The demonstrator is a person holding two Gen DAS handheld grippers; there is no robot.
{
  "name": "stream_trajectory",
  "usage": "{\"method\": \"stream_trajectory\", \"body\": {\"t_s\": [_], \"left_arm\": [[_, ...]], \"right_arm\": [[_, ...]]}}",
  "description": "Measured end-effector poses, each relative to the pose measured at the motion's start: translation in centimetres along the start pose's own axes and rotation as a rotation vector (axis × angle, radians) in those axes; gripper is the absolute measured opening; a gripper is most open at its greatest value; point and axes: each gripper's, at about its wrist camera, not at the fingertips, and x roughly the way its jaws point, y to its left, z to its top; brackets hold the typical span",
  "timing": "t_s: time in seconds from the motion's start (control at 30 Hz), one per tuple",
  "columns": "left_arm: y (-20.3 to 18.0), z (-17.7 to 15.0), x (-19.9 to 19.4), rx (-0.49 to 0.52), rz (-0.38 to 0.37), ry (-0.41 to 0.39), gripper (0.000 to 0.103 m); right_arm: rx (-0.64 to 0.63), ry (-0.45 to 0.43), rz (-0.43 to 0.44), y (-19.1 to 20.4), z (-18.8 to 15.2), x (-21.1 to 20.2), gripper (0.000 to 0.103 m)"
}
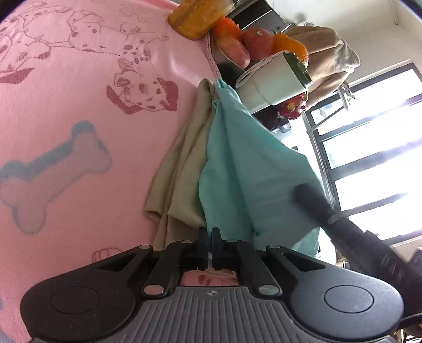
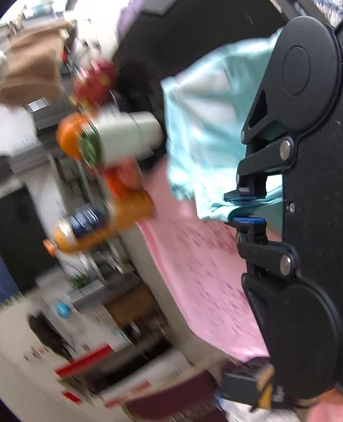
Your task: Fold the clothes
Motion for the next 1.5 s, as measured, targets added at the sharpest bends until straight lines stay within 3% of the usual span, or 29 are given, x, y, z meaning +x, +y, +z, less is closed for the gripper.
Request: {"method": "stream_trajectory", "body": {"t_s": [0.1,0.17,0.2,0.33,0.5,0.6,0.73,0.83,0.93,0.97,1.03,1.2,1.5], "left_arm": [[0.0,0.1,-0.6,-0.007,-0.015,-0.024,0.0],[-0.1,0.2,-1.2,-0.008,-0.021,-0.037,0.0],[-0.2,0.3,-1.5,-0.009,-0.024,-0.044,0.0],[-1.3,0.9,-2.3,0.027,-0.035,-0.082,0.0],[-2.7,1.6,-2.2,0.078,-0.023,-0.09,0.0],[-3.8,1.8,-2.2,0.126,-0.021,-0.086,0.0],[-5.2,1.9,-2.0,0.189,-0.023,-0.066,0.0],[-5.6,1.9,-1.7,0.211,-0.025,-0.041,0.0],[-5.8,1.9,-1.9,0.224,-0.038,-0.041,0.001],[-5.9,1.9,-2.0,0.236,-0.031,-0.046,0.001],[-6.1,1.9,-2.4,0.262,-0.015,-0.055,0.014],[-5.2,2.3,-4.1,0.272,-0.013,-0.111,0.026],[-2.7,2.5,0.6,0.106,-0.04,0.006,0.031]], "right_arm": [[-0.059,0.045,0.004,0.9,-0.4,0.4,0.021],[-0.074,0.013,-0.004,0.9,-0.5,-0.5,0.061],[-0.069,-0.005,0.001,0.7,-0.7,-1.1,0.067],[-0.1,-0.035,-0.032,0.4,-1.8,-3.0,0.068],[-0.223,0.012,-0.092,1.3,-2.6,-2.6,0.069],[-0.408,0.045,-0.167,3.7,-3.8,-1.0,0.069],[-0.729,-0.012,-0.31,6.5,-6.1,0.9,0.066],[-0.8,-0.059,-0.364,6.7,-6.3,1.5,0.053],[-0.724,-0.043,-0.358,5.7,-5.3,1.6,0.015],[-0.693,-0.032,-0.348,5.3,-4.9,1.6,0.011],[-0.624,-0.024,-0.326,4.4,-4.1,1.2,0.011],[-0.285,-0.085,-0.241,0.8,-1.1,-1.3,0.011],[-0.107,-0.172,-0.266,-1.3,0.3,-2.5,0.011]]}}
